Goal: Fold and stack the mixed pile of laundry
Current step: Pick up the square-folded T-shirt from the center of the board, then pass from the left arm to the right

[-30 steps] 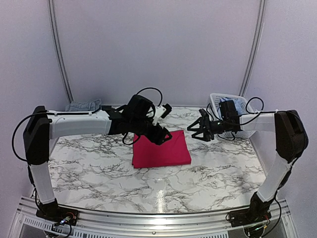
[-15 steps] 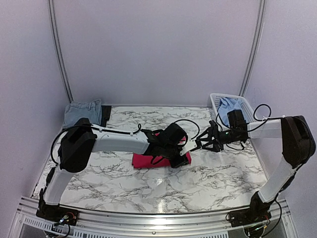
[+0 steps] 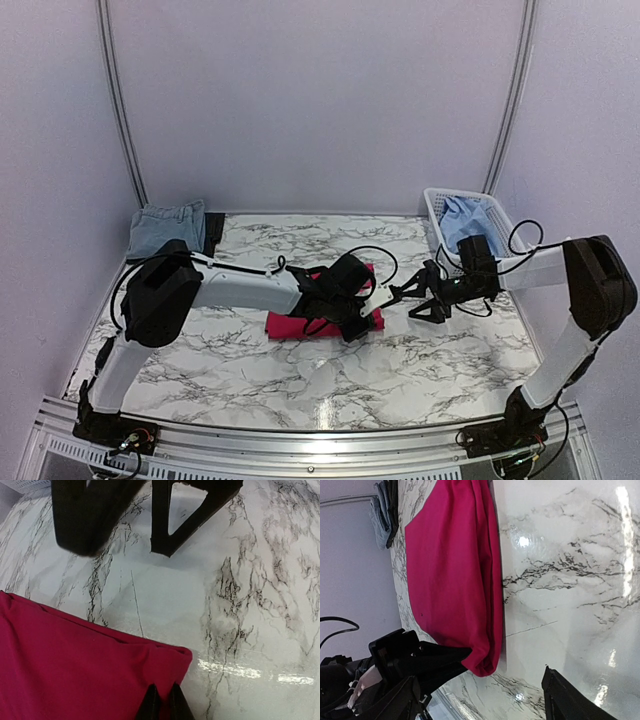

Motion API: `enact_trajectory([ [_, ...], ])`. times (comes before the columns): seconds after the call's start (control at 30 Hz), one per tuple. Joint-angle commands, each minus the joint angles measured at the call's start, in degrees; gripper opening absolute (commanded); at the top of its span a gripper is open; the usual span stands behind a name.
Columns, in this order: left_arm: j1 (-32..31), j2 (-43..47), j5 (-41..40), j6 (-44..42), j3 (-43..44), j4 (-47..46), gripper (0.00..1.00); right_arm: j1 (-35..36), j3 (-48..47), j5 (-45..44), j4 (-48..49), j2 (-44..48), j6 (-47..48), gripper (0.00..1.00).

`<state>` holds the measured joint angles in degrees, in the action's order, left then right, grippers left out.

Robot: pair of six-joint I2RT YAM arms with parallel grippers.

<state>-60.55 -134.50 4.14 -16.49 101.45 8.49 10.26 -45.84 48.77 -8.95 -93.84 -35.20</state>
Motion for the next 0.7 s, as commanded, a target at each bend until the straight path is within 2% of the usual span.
enact_trajectory([
  [0.0, -0.27, 6.51, 4.18, 2.46, -2.56, -3.73, 0.06, 3.28, 0.79, 0.37, 9.25, -0.9, -8.65, 0.85],
  [0.13, -0.31, 8.27, 5.31, 3.32, -3.86, -4.29, 0.05, 5.9, 0.78, 0.32, 15.91, -2.98, -14.2, 0.89],
  [0.27, -0.42, 10.12, 5.63, 4.38, -6.13, -5.9, 0.05, 7.27, 0.34, 0.67, 19.52, -5.6, -18.15, 0.89],
  [0.67, -1.58, 12.57, 5.93, 4.26, -9.41, -7.96, 0.06, 9.23, -0.34, 2.24, 29.31, -13.45, -30.25, 0.76],
])
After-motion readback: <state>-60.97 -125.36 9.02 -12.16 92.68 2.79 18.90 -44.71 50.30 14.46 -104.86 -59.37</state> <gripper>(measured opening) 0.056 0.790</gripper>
